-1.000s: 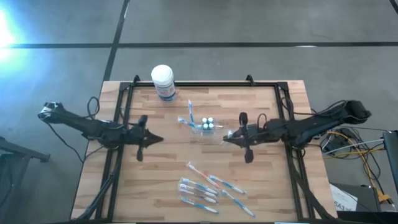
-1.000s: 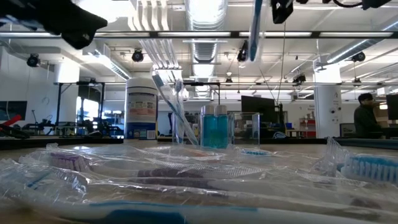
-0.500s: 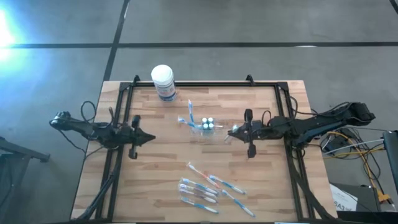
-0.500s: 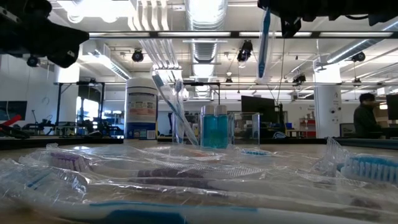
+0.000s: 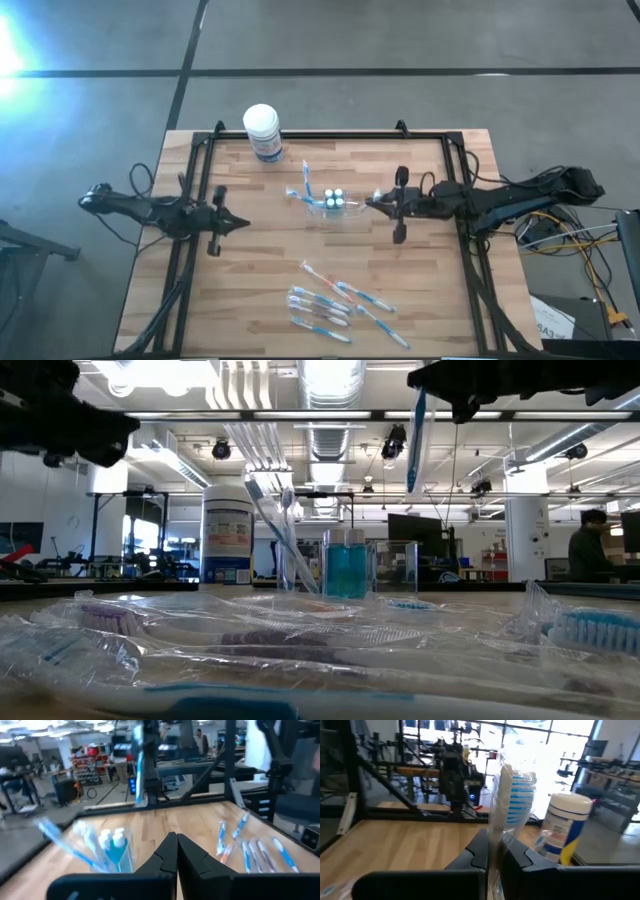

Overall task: Pick & Place toothbrushing station
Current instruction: Put the blue toothbrush in the transparent organizer

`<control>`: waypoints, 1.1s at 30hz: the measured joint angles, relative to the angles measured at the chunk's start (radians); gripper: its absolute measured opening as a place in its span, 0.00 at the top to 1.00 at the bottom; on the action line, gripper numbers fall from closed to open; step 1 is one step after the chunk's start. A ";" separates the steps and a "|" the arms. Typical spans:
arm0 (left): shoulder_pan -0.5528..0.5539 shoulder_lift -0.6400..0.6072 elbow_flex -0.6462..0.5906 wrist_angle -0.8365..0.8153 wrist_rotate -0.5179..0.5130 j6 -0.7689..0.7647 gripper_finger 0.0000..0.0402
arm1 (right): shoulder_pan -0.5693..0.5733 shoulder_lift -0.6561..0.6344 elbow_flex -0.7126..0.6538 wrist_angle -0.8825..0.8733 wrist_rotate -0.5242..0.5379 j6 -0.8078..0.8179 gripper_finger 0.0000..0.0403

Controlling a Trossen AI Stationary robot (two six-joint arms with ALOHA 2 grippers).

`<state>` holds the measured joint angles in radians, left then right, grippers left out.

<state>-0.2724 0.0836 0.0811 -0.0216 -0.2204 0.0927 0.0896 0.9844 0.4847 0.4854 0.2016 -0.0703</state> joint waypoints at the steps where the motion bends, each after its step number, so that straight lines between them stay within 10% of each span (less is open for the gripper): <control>1: 0.008 0.000 0.029 -0.036 0.007 0.016 1.00 | -0.006 0.000 0.000 0.000 0.001 0.000 0.97; 8: 0.114 0.012 -0.022 0.162 0.330 0.073 1.00 | -0.021 0.000 0.000 -0.002 0.002 0.004 0.97; 19: 0.372 0.000 -0.043 0.071 0.211 -0.088 1.00 | -0.021 0.001 -0.003 -0.003 -0.049 0.015 0.97; 33: 0.415 -0.003 -0.072 0.044 0.196 -0.089 0.99 | -0.147 -0.001 -0.002 0.014 -0.052 0.042 0.97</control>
<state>0.1429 0.0805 0.0090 0.0220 -0.0249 0.0038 -0.0578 0.9833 0.4824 0.4990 0.1501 -0.0286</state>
